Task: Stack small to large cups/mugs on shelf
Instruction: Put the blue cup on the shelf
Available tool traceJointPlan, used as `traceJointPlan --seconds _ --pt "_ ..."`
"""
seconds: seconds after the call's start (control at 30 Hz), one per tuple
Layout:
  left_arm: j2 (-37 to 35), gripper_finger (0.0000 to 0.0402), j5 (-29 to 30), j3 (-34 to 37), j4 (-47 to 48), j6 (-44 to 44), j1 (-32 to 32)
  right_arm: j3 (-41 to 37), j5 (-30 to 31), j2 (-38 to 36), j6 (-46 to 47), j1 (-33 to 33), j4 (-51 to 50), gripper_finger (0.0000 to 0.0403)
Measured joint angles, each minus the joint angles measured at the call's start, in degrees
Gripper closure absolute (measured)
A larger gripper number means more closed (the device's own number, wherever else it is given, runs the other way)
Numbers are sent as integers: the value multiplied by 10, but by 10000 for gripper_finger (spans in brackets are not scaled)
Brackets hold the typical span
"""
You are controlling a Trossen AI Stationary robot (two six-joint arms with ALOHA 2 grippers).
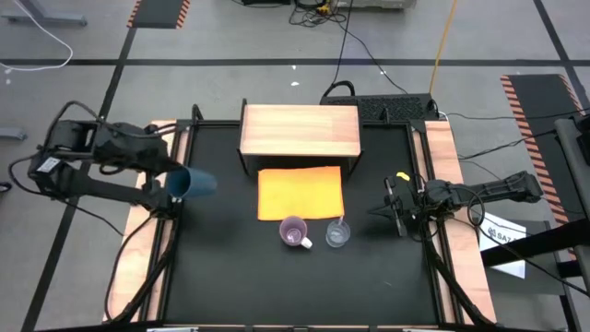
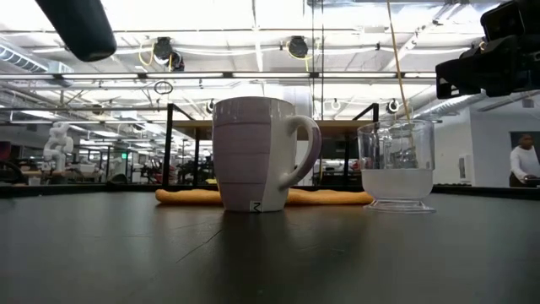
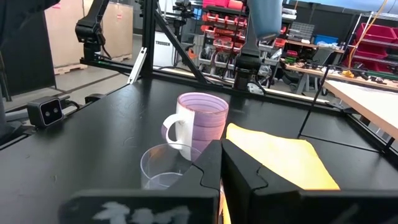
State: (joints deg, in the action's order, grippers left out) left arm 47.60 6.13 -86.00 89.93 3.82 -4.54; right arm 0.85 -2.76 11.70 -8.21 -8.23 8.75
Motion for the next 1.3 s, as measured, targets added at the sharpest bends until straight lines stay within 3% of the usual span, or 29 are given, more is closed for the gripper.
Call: traceJointPlan --seconds 0.53,0.7,1.0,1.3 --pt "-46 401 -18 149 -4 41 0 0 0 0 0 0 0 403" --pt "-79 401 -67 189 -83 43 0 0 0 0 0 0 0 403" --pt "-113 401 -79 217 -131 74 1 0 0 0 0 0 0 403" --pt "-131 401 -96 294 -211 72 1 0 0 0 0 0 0 403"
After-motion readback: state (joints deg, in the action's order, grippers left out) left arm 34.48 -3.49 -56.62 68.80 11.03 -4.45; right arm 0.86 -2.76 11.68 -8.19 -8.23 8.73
